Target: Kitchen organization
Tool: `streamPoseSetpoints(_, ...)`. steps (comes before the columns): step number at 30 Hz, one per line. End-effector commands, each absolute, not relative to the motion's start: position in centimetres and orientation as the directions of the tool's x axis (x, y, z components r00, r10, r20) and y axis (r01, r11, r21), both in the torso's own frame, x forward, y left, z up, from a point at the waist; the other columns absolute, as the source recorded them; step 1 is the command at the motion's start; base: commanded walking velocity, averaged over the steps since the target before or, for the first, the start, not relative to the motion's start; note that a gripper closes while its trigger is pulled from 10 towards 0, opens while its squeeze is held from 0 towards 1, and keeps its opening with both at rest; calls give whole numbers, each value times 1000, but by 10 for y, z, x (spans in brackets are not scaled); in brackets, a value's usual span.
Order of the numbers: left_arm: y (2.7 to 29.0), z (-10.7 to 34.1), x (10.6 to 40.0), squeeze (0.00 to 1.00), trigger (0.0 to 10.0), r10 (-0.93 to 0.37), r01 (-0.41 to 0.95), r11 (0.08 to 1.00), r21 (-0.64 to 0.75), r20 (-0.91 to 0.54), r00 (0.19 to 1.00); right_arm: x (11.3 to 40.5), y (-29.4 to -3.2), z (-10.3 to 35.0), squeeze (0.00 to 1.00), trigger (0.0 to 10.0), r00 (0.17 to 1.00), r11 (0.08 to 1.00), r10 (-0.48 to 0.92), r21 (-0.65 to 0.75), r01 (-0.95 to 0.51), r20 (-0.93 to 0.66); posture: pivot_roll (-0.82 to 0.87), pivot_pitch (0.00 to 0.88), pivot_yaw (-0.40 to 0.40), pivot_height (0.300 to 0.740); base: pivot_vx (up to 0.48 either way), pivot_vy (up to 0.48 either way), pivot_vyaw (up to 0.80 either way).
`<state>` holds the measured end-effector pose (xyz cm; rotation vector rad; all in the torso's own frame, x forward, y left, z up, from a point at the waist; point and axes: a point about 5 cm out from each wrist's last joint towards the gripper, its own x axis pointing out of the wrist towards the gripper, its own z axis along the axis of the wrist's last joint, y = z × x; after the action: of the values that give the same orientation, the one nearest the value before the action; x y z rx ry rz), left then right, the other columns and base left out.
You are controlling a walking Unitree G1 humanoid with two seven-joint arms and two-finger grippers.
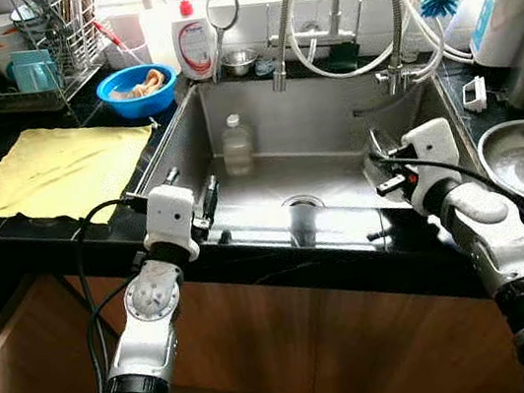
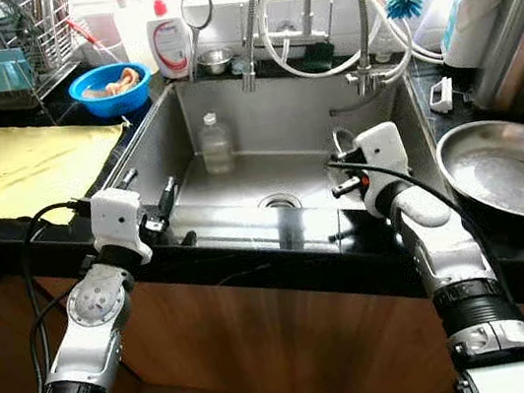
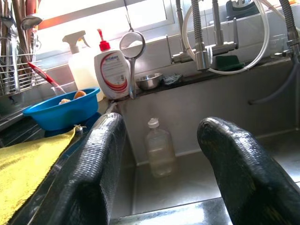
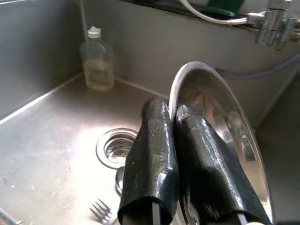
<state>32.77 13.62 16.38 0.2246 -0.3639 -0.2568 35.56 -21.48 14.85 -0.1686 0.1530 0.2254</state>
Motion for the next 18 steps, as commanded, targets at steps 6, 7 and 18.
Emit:
streamPoseSetpoints(6, 135, 166, 326, 0, 10000, -294, 210, 940, 269, 326, 899, 360, -216, 152, 612, 10000, 970, 967, 180, -152, -205, -164, 24, 0, -19, 740, 0, 0, 0)
streamPoseSetpoints(7, 135, 166, 326, 0, 10000, -295, 211, 940, 269, 326, 898, 360, -216, 151, 1000, 10000, 970, 967, 178, -152, -203, -164, 24, 0, -19, 740, 0, 0, 0)
streamPoseSetpoints(18, 136, 166, 327, 0, 10000, -292, 208, 940, 270, 324, 900, 359, -209, 149, 1000, 10000, 968, 963, 190, -159, -216, -162, 21, 0, -22, 740, 0, 0, 0)
